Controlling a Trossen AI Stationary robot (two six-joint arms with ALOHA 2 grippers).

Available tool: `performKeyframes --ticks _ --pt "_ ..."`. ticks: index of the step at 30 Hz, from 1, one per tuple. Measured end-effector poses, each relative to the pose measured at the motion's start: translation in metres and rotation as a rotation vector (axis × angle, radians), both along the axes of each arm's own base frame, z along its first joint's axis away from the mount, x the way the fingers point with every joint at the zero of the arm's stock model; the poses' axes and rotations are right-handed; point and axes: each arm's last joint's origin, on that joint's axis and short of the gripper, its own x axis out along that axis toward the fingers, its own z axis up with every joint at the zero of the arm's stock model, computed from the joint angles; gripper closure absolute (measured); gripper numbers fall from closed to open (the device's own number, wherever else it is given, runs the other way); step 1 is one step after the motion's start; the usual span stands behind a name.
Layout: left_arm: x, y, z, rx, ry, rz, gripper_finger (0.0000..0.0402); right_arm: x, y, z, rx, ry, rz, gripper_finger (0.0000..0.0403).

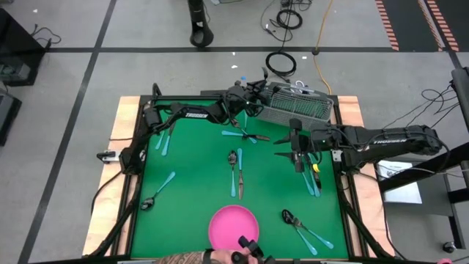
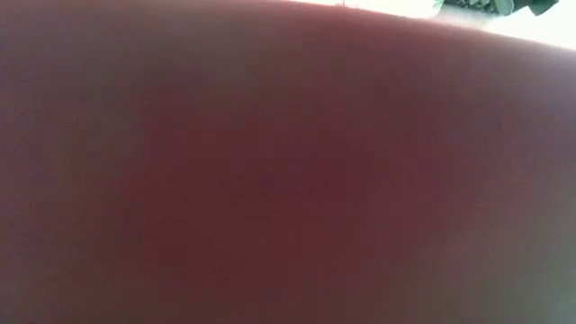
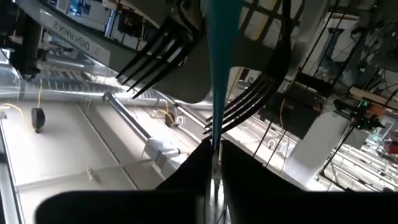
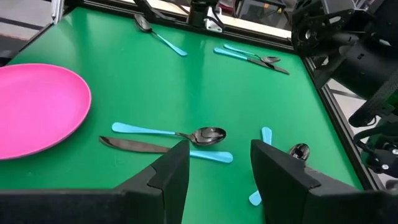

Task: Sort silverware
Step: Put the blue fork into the utensil holder

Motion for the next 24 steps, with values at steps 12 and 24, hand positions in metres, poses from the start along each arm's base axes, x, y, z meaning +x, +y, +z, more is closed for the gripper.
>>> performKeyframes --ticks 12,24 --pt "0.0 -0.001 0.005 0.005 -0.067 0.023 0.0309 0.0 -0.002 0.0 -0.014 -0.001 -0.004 0.0243" --pt "-0.022 -0.012 0.066 -0.362 -0.38 -0.003 0.0309 -0.017 -0.002 0.016 -0.026 -0.096 -0.002 0.0243"
